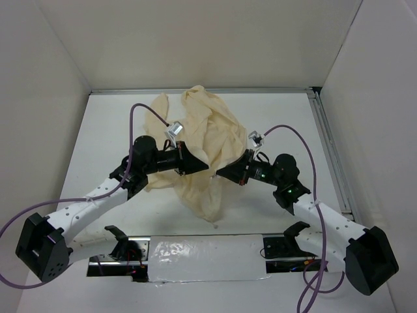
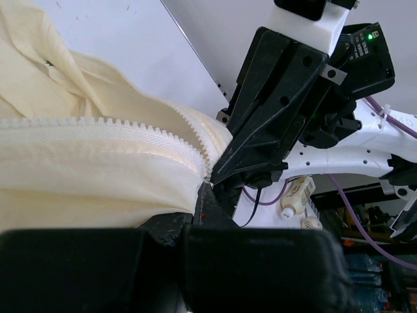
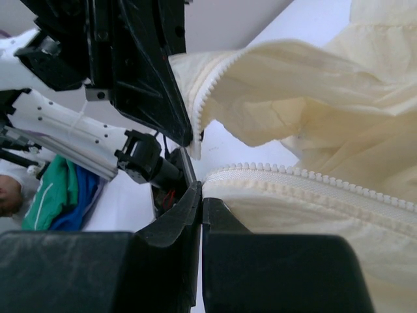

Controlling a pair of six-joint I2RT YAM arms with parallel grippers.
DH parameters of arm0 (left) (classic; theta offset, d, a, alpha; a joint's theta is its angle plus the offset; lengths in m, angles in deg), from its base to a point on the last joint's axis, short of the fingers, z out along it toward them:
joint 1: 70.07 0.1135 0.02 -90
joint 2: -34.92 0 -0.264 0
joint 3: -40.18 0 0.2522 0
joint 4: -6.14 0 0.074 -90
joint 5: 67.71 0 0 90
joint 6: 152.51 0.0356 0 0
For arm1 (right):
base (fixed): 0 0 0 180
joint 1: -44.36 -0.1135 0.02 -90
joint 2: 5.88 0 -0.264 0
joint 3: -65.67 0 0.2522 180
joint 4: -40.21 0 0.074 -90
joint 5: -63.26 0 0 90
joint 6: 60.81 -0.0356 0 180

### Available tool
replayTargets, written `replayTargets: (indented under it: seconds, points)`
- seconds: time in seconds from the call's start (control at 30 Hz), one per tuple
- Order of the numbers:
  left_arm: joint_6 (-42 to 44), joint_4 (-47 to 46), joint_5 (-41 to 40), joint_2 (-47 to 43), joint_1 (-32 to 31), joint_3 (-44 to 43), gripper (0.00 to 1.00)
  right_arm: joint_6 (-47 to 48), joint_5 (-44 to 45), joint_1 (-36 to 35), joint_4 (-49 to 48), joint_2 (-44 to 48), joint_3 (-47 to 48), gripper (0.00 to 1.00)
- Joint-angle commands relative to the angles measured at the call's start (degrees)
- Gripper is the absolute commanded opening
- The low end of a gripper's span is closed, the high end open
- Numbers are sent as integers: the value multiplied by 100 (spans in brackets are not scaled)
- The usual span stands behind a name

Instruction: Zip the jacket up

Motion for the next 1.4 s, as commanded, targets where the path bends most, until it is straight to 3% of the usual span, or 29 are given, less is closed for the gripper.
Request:
replayTargets:
  seconds: [0.0, 0.4, 0.57, 0.63, 0.83, 1.07, 1.37]
  points:
    - [-42, -565, 402, 115, 121, -342, 0, -159, -47, 98, -868, -150, 404, 0]
    - [-147, -846, 938, 546, 297, -711, 0, -142, -47, 168, -1115, -519, 835, 0]
    - [-166, -838, 817, 450, 105, -694, 0, -55, 1648, 98, -860, -458, 932, 0]
    - [9, -663, 562, 354, -140, -781, 0, -98, 2001, 54, -1280, -484, 888, 0]
    - [195, -223, 149, 292, -291, -1001, 0, -46, 1853, -34, -1739, -440, 914, 0]
    - [353, -64, -318, 169, -99, -1247, 0, 367, 1544, 10, -528, 210, 801, 0]
    - [494, -459, -178, 309, 16, -1397, 0, 174, 1088, 107, -290, 422, 773, 0]
